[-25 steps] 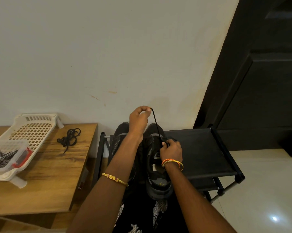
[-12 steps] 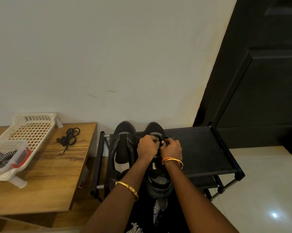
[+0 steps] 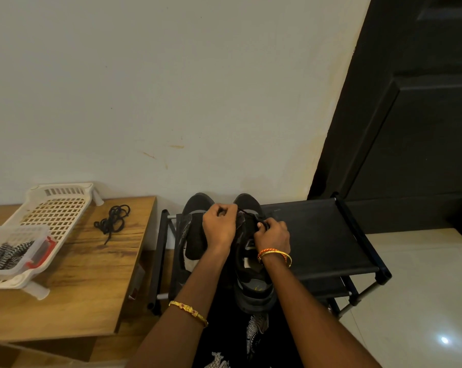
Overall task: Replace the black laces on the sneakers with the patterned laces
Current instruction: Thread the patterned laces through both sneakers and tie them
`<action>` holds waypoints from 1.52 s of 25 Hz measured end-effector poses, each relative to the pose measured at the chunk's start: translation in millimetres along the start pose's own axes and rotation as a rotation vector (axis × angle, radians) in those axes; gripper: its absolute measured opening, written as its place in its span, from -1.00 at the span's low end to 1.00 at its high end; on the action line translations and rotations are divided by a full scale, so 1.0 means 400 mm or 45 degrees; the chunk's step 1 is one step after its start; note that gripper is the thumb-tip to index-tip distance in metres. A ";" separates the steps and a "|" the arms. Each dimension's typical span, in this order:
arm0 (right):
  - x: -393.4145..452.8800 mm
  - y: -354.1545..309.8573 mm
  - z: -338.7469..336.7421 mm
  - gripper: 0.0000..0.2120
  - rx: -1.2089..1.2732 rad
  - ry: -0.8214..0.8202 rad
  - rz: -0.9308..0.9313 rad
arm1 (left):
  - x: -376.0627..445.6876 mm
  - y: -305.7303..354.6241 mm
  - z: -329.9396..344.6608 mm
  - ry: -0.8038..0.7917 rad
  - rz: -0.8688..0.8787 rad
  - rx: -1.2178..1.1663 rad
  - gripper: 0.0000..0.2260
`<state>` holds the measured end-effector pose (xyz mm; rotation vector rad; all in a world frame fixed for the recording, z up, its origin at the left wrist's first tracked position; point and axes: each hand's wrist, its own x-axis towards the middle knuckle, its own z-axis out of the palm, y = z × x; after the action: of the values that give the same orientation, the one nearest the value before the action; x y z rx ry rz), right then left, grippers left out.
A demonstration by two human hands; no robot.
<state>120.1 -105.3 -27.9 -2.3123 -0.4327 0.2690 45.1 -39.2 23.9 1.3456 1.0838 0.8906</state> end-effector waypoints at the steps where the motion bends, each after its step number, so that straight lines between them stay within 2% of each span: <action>1: 0.000 0.001 0.001 -0.81 0.000 -0.004 -0.001 | 0.003 0.007 -0.002 0.041 0.034 -0.057 -0.84; 3: -0.001 0.002 0.001 -0.80 -0.003 -0.009 -0.008 | 0.016 0.017 0.002 0.098 0.074 -0.180 -0.80; 5: -0.001 0.003 0.002 -0.81 0.002 -0.007 -0.012 | 0.029 0.027 0.012 0.119 0.019 -0.324 -0.80; 7: 0.000 0.002 0.003 -0.80 0.005 -0.008 -0.008 | 0.046 0.020 0.020 0.120 -0.004 -0.236 -0.81; 9: 0.001 0.001 0.003 -0.80 0.001 -0.010 0.000 | 0.051 0.007 0.022 0.019 0.027 0.036 -0.82; 12: 0.003 0.002 0.003 -0.80 -0.013 -0.017 -0.003 | 0.041 -0.015 0.017 -0.258 0.199 0.782 -0.85; 14: 0.002 0.001 0.004 -0.81 -0.024 -0.021 -0.002 | 0.028 -0.012 0.016 -0.330 0.352 1.174 -0.83; 22: -0.003 -0.005 -0.002 -0.81 -0.050 -0.012 0.019 | 0.000 0.030 0.037 -0.436 0.629 1.727 -0.80; 27: -0.008 -0.018 -0.006 -0.77 -0.199 0.013 0.068 | -0.022 -0.003 0.031 -0.349 0.726 1.616 -0.69; 32: -0.015 -0.024 -0.006 -0.77 -0.123 0.010 0.089 | -0.038 -0.036 0.033 -0.232 0.623 1.363 -0.79; 34: -0.014 -0.025 -0.009 -0.77 -0.115 0.016 0.091 | -0.046 -0.052 0.042 -0.046 0.509 1.052 -0.87; 36: -0.011 -0.022 -0.013 -0.76 -0.093 0.025 0.088 | -0.032 -0.055 0.034 0.236 0.308 0.684 -0.91; 38: -0.009 -0.018 -0.012 -0.75 -0.072 0.015 0.079 | -0.009 -0.049 0.008 0.356 0.271 0.522 -0.90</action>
<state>116.6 -105.1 -19.3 -2.3842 -0.3672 0.2769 44.9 -44.8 4.5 1.7348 1.4116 1.0751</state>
